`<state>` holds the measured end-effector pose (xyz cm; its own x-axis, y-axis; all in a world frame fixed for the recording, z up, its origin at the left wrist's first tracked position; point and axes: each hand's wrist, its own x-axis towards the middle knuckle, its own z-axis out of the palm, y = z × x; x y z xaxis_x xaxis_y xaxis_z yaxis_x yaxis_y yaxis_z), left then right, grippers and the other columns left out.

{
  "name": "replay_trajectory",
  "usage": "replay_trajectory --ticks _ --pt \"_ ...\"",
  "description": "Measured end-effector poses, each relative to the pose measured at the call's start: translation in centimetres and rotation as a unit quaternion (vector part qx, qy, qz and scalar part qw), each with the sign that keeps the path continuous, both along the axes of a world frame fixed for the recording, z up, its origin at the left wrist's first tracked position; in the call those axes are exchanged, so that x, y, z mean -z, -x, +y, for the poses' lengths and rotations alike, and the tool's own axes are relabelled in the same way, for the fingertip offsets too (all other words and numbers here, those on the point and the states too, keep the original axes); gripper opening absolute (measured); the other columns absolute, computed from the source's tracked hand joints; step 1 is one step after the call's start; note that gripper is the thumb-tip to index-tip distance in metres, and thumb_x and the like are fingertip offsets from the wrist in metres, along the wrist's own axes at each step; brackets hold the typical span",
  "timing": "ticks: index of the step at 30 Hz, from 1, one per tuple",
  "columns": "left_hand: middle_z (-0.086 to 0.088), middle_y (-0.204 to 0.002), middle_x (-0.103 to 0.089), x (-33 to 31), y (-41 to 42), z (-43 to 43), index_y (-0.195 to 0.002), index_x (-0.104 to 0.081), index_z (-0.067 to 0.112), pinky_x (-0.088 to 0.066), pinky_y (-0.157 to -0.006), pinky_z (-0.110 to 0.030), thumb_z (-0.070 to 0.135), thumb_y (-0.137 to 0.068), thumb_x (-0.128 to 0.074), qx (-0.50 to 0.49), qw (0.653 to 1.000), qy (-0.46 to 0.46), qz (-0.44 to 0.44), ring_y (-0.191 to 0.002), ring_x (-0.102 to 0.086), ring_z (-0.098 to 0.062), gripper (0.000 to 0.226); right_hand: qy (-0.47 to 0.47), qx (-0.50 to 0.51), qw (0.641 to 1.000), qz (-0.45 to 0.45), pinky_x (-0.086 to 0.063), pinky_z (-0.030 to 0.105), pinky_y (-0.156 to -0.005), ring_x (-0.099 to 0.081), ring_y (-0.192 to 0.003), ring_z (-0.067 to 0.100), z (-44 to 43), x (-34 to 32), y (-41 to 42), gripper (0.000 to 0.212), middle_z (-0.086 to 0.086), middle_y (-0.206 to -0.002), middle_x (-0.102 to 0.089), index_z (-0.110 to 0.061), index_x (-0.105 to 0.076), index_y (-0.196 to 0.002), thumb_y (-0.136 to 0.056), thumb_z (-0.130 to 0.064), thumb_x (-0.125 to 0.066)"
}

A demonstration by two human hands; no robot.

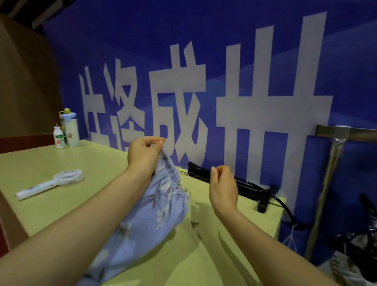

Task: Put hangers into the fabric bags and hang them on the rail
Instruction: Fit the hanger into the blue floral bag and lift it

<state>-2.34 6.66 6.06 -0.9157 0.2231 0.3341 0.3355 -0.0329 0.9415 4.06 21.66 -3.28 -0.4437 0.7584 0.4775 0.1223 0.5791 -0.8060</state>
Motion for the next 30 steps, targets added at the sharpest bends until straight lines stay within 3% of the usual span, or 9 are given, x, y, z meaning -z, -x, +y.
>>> replay_trajectory --ticks 3,6,9,12,15,18,21,24,30 --pt "-0.012 -0.117 -0.066 1.4 0.8 2.2 -0.112 -0.067 0.005 -0.048 -0.100 -0.042 0.011 -0.093 -0.054 0.015 1.000 0.002 -0.019 -0.111 -0.060 -0.027 0.023 0.040 -0.064 0.997 -0.018 -0.048 0.040 -0.076 -0.058 -0.086 0.023 1.5 1.7 0.7 0.031 0.006 -0.094 -0.062 -0.011 -0.055 -0.098 -0.100 -0.036 -0.037" --pt "-0.013 -0.117 -0.066 2.4 1.4 3.4 -0.112 -0.067 0.005 -0.047 -0.101 -0.041 0.011 -0.093 -0.054 0.022 0.999 0.012 -0.023 -0.111 -0.060 -0.027 0.024 0.042 -0.141 0.989 -0.027 -0.051 0.042 -0.081 -0.059 -0.098 0.020 1.8 2.5 1.3 0.030 0.001 -0.105 -0.064 -0.014 -0.061 -0.110 -0.101 -0.030 -0.037" --pt "-0.013 -0.115 -0.067 3.1 2.0 4.4 -0.111 -0.068 0.006 -0.048 -0.100 -0.043 0.011 -0.093 -0.054 0.021 0.999 0.016 -0.025 -0.109 -0.061 -0.028 0.024 -0.043 -0.093 0.990 -0.097 -0.045 0.036 -0.093 -0.056 -0.114 0.023 3.9 2.7 2.1 0.033 0.003 -0.125 -0.062 -0.016 -0.056 -0.126 -0.101 -0.028 -0.038" --pt "-0.014 -0.114 -0.068 3.5 2.6 5.1 -0.111 -0.069 0.007 -0.049 -0.100 -0.045 0.011 -0.093 -0.054 0.016 0.999 0.022 -0.022 -0.108 -0.062 -0.028 0.024 -0.109 -0.009 0.970 -0.217 -0.037 0.041 -0.102 -0.051 -0.123 0.026 7.3 3.1 2.2 0.040 0.005 -0.133 -0.056 -0.017 -0.046 -0.136 -0.099 -0.034 -0.041" --pt "-0.013 -0.114 -0.068 3.9 3.1 5.5 -0.110 -0.069 0.008 -0.048 -0.100 -0.045 0.012 -0.093 -0.054 0.020 0.999 0.023 -0.022 -0.109 -0.061 -0.028 0.023 -0.142 0.036 0.945 -0.293 -0.020 0.045 -0.116 -0.034 -0.139 0.021 10.5 4.2 2.0 0.050 0.004 -0.149 -0.040 -0.018 -0.035 -0.143 -0.098 -0.037 -0.043" --pt "-0.011 -0.115 -0.067 4.4 3.6 5.6 -0.109 -0.069 0.010 -0.048 -0.101 -0.044 0.012 -0.093 -0.053 0.026 0.999 0.021 -0.032 -0.110 -0.061 -0.027 0.022 -0.155 0.076 0.925 -0.339 -0.007 0.046 -0.119 -0.019 -0.146 0.023 12.4 5.0 2.0 0.061 0.004 -0.157 -0.026 -0.017 -0.024 -0.149 -0.096 -0.040 -0.045" --pt "-0.013 -0.114 -0.068 4.7 4.1 5.6 -0.104 -0.070 0.011 -0.048 -0.101 -0.045 0.011 -0.093 -0.053 0.021 0.999 0.011 -0.039 -0.110 -0.061 -0.029 0.020 -0.171 0.109 0.915 -0.350 -0.010 0.048 -0.119 -0.034 -0.139 0.026 13.2 5.0 2.6 0.061 0.007 -0.145 -0.044 -0.015 -0.037 -0.141 -0.091 -0.044 -0.054" --pt "-0.014 -0.114 -0.068 4.8 4.5 5.6 -0.104 -0.070 0.010 -0.048 -0.100 -0.046 0.010 -0.093 -0.053 0.017 0.999 0.006 -0.042 -0.110 -0.061 -0.030 0.020 -0.185 0.126 0.906 -0.360 -0.025 0.046 -0.115 -0.048 -0.124 0.026 13.4 4.6 3.0 0.055 0.007 -0.128 -0.056 -0.014 -0.050 -0.128 -0.086 -0.048 -0.060" --pt "-0.018 -0.113 -0.067 5.2 4.7 4.8 -0.103 -0.070 0.008 -0.049 -0.098 -0.048 0.010 -0.093 -0.053 0.011 0.999 0.006 -0.051 -0.107 -0.062 -0.033 0.020 -0.185 0.122 0.890 -0.399 -0.044 0.034 -0.083 -0.056 -0.093 0.021 12.3 4.2 2.5 0.052 0.005 -0.101 -0.058 -0.015 -0.056 -0.114 -0.082 -0.056 -0.060"
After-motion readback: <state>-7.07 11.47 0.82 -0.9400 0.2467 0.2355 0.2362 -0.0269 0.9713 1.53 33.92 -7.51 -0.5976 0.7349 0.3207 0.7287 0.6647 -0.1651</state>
